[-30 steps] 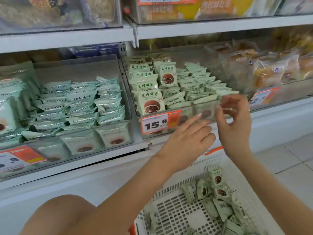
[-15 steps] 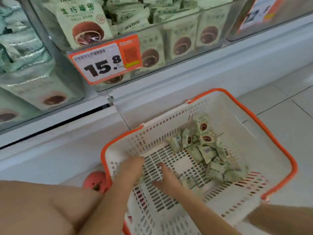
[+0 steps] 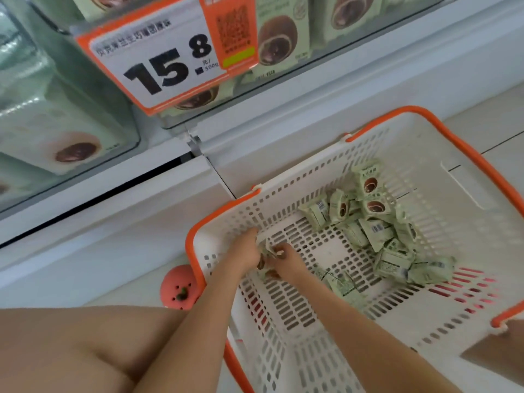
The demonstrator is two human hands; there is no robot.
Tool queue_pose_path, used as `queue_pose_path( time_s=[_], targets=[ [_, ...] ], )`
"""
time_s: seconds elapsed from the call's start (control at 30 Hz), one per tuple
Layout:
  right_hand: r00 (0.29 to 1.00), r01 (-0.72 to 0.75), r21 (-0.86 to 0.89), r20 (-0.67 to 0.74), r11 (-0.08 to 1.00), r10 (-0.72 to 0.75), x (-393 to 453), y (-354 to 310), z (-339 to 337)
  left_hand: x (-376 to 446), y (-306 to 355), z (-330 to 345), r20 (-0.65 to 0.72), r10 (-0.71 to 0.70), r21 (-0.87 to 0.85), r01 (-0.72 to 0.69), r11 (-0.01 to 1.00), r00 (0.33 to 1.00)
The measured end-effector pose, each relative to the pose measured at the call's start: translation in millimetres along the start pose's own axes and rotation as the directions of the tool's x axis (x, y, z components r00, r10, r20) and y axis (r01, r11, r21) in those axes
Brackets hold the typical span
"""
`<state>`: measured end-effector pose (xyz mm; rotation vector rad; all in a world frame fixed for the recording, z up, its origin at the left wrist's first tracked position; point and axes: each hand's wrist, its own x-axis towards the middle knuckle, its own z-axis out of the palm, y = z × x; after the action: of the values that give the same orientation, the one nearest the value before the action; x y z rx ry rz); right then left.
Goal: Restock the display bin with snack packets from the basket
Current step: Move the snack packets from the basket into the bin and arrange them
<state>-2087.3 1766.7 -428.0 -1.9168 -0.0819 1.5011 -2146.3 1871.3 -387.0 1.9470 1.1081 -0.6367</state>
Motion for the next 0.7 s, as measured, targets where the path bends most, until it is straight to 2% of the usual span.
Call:
queue_pose_path(
  time_s=[0.1,0.2,0.37,0.57,0.7],
  targets=[
    [0.998,0.011,0.109,0.064,0.994,-0.018,-19.3,-3.5,-37.9,-4.3,14.7,-5.0,0.074,0.086,0.073,-0.092,0.993,0.993],
    [0.996,0.050,0.200,0.057,0.979,-0.062,-43.9,-9.4,-67.3,-13.8,33.6,-3.8,0.144,0.178,0.148,-0.199,0.969,0.973],
    [0.987,0.153,0.244,0.011,0.958,-0.160,-80.3,-22.3,-95.2,-50.1,66.6,-15.6,0.114,0.333,0.238,-0.352,0.905,0.936],
    [0.943,0.332,0.239,-0.050,0.912,-0.330,-140.1,-44.4,-114.9,-115.9,99.0,-54.6,0.036,0.560,0.335,-0.538,0.773,0.827],
    [0.887,0.453,0.267,-0.034,0.851,-0.461,-181.0,-69.9,-125.4,-163.8,121.3,-92.7,-0.080,0.703,0.544,-0.560,0.625,0.707]
  ],
)
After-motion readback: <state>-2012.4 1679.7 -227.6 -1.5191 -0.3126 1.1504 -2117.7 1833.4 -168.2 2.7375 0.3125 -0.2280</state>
